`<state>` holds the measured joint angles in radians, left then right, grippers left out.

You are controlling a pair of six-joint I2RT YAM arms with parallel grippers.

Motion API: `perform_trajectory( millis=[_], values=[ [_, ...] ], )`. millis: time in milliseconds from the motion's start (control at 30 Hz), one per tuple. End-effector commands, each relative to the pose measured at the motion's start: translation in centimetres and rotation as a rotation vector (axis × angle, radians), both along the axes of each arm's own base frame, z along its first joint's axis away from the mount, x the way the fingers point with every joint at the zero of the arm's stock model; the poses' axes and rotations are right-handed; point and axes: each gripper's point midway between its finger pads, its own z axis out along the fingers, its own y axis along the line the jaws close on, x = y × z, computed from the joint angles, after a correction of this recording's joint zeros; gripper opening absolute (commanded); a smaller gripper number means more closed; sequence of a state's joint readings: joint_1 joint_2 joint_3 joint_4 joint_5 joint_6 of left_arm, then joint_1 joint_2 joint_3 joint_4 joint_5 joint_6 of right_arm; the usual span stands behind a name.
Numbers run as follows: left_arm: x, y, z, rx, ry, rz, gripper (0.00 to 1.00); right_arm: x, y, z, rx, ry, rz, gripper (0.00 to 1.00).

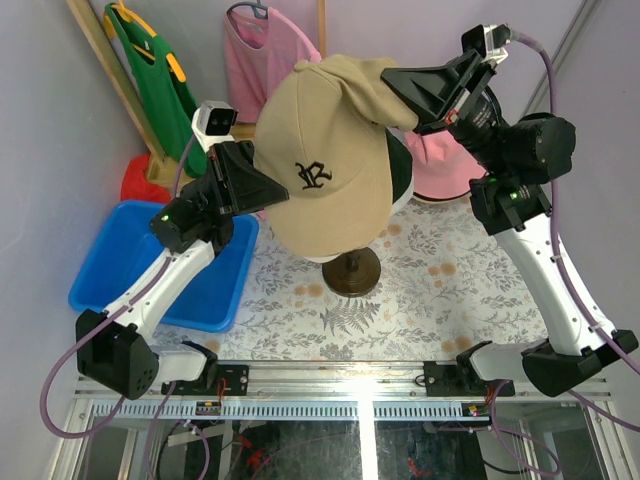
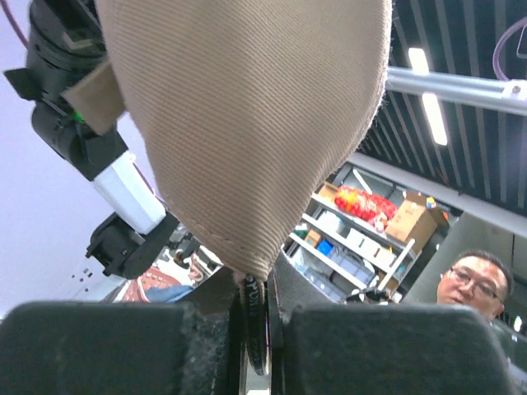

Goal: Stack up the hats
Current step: Stack the hat on the hat.

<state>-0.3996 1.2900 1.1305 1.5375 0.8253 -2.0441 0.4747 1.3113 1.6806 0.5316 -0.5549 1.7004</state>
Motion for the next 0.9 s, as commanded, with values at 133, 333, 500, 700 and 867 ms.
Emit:
perform_trajectory(
  millis=[133, 333, 500, 700, 867],
  values=[
    [1.0, 1.3, 0.6, -0.088, 0.021, 0.024, 0.08, 0.6, -1.2, 2.0, 0.024, -0.124, -0.148, 0.0],
    [1.0, 0.8, -0.4, -0.035, 0.026, 0.006, 0.21, 1.9, -2.6, 1.3, 0.026, -0.114, -0.201, 0.0],
    [1.5, 0.9, -0.9, -0.028, 0.041, 0.017, 0.34, 3.1, -3.7, 0.9, 0.037, -0.102, -0.228, 0.0],
    [3.4, 1.8, -1.3, -0.05, 0.095, 0.07, 0.36, 4.1, -3.7, 0.2, 0.032, -0.089, -0.238, 0.0],
    [4.9, 2.3, -1.9, -0.052, 0.139, 0.096, 0.36, 4.8, -3.5, -1.0, -0.012, -0.077, -0.272, 0.0]
  ],
)
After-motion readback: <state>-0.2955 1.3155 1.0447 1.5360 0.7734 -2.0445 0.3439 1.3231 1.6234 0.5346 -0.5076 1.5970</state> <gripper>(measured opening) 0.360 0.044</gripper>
